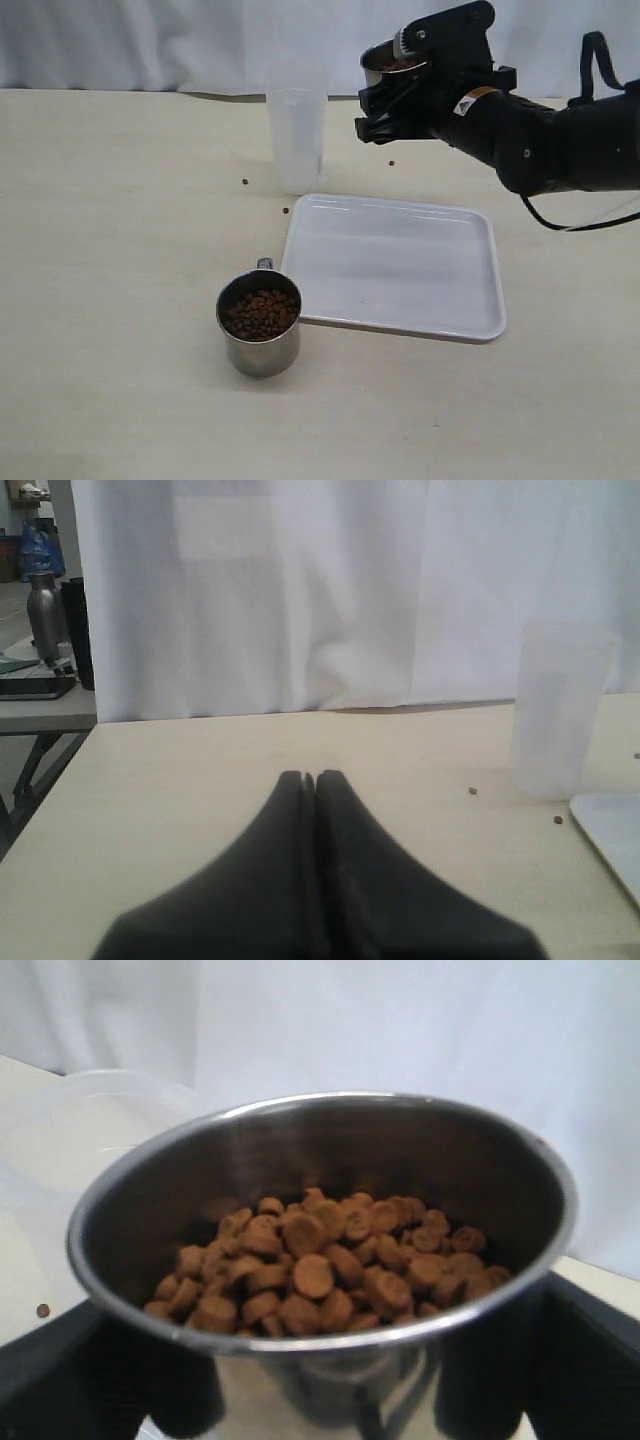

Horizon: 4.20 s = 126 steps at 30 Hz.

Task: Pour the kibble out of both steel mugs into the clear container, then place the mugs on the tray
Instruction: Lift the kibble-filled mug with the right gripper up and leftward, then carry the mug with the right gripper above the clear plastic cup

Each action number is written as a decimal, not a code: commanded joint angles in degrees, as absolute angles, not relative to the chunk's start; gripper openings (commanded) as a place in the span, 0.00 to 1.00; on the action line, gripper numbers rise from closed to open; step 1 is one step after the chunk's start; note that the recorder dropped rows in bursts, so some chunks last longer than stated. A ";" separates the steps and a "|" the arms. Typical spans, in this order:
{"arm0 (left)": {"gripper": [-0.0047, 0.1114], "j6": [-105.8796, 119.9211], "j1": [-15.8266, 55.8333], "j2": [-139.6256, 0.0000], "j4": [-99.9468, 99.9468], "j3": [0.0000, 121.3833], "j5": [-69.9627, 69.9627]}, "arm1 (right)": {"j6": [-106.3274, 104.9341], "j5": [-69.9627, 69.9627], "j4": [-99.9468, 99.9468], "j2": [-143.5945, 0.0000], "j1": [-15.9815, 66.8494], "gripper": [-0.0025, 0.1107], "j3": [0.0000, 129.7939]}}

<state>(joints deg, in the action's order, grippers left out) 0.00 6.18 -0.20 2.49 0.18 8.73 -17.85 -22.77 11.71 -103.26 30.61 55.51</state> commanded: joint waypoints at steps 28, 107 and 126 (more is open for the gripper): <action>0.04 0.00 6.74 0.00 2.48 0.00 8.11 | -12.87 -9.72 12.48 -97.09 31.06 0.07 55.57; 0.04 0.00 6.74 0.00 2.48 0.00 8.13 | 81.46 21.54 -99.95 -107.74 37.51 0.07 78.00; 0.04 0.00 6.74 0.00 2.48 0.00 8.24 | 71.04 20.16 -99.95 -111.15 37.51 0.07 82.55</action>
